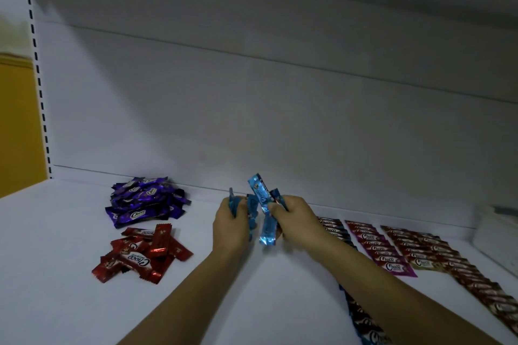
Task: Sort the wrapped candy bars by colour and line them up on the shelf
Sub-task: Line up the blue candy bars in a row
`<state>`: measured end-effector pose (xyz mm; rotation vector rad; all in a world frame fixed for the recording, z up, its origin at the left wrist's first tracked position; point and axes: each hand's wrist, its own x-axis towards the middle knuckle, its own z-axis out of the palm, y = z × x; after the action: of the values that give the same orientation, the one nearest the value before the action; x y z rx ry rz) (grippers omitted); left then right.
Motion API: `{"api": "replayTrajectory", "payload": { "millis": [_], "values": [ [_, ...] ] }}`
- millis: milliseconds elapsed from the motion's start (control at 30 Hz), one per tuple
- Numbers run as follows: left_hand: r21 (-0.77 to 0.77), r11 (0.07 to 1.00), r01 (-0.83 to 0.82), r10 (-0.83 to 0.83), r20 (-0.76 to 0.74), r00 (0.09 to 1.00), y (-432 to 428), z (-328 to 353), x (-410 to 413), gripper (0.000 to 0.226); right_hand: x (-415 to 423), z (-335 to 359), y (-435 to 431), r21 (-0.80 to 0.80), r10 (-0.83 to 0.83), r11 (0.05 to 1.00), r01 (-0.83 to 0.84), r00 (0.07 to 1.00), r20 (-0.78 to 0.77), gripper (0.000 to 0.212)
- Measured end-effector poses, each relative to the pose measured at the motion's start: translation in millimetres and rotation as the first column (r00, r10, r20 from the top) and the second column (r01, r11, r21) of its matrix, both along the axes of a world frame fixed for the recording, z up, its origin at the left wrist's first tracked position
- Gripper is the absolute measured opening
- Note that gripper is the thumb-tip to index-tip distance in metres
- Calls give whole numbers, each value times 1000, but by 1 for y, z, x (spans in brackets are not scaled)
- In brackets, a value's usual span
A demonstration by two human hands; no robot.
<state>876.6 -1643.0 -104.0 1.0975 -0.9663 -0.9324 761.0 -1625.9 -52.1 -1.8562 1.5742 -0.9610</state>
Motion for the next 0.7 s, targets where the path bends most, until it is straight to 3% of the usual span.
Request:
{"api": "replayTrajectory", "payload": {
  "millis": [67, 167, 233, 400, 500, 600, 700],
  "values": [
    [7, 998, 61, -60, -76, 995, 2, 2, -3, 18, 5, 5, -3, 94, 18, 995, -22, 999, 47, 28],
    [-7, 994, 107, -107, -123, 987, 5, 3, -2, 25, 8, 4, -4, 162, 71, 985, -54, 993, -99, 29],
    [-21, 990, 136, -138, -147, 979, 7, 3, -1, 25, 8, 2, -3, 157, 74, 986, -55, 990, -116, 31],
    [87, 987, 133, -106, -264, 959, 7, 8, 3, 14, -8, 18, -3, 127, 0, 992, -5, 999, 42, 18],
    [122, 932, 341, -294, -294, 909, 13, 12, 0, 17, -15, 30, -6, 19, -56, 998, 53, 969, 241, 8],
    [62, 824, 564, -531, -265, 805, 21, 13, -6, 27, -10, 27, -4, -64, -30, 997, 42, 983, 179, 8],
    [22, 784, 621, -600, -229, 766, 23, 12, -5, 21, -7, 22, -1, -103, -50, 993, 62, 993, 107, 14]
  ]
}}
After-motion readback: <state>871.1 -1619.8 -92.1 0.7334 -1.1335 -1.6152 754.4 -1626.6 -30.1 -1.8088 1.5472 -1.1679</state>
